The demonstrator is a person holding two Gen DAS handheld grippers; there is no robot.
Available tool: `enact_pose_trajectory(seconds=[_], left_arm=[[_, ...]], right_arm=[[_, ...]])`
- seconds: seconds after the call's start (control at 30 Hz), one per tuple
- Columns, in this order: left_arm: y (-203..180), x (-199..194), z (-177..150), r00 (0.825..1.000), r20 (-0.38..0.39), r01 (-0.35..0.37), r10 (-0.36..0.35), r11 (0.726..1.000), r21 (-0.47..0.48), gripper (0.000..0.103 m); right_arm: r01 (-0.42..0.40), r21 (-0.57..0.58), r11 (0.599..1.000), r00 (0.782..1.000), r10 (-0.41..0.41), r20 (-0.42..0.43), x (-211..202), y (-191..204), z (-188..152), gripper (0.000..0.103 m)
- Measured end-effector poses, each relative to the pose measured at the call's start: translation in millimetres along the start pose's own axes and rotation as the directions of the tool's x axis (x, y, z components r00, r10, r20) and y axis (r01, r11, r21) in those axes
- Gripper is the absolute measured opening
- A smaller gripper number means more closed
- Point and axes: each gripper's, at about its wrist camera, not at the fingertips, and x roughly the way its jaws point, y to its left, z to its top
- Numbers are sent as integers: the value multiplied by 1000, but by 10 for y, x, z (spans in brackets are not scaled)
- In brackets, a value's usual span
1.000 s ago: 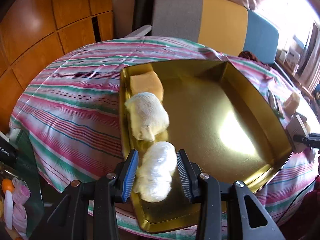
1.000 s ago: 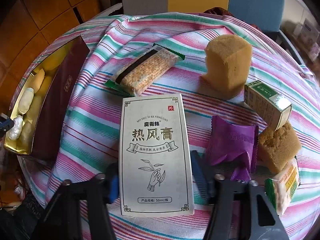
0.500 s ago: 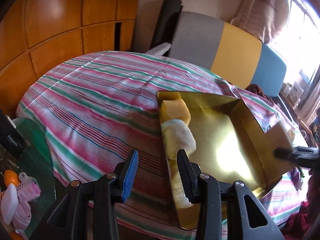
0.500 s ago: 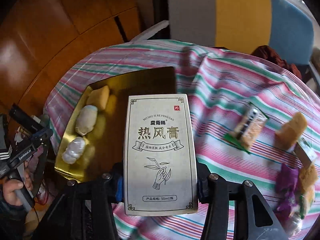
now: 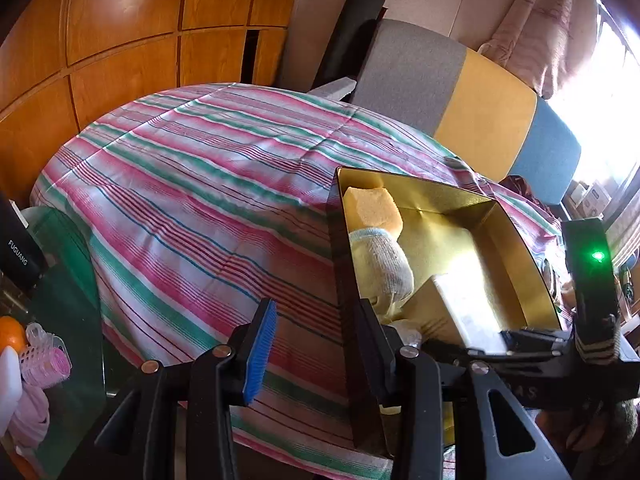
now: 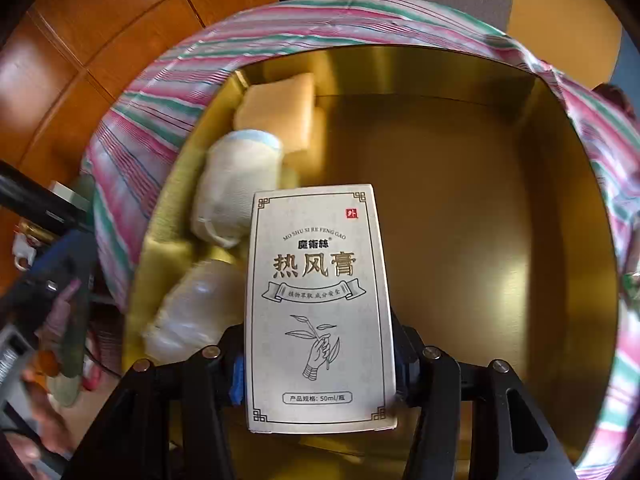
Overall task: Organize objects
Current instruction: 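Carry the white medicine box into the gold box and open the right gripper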
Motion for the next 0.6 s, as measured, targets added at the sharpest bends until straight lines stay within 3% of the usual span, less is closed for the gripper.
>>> enact_pose_trajectory(seconds=[0.07, 0.33, 0.6], left_arm=[[11, 5, -1, 1000, -2, -1, 1, 1000, -3, 40], [-75, -24, -19, 1000, 9, -16, 16, 1000, 26, 41], [-317, -241, 14, 997, 78, -32, 24, 994, 107, 41]], right_arm=[[-70, 9, 998, 998, 70, -3, 21, 60, -24, 62], [-195, 45, 980, 980, 194, 34, -24, 117, -163, 85], [-156, 67, 985, 970, 140, 197, -546, -192, -331, 90]])
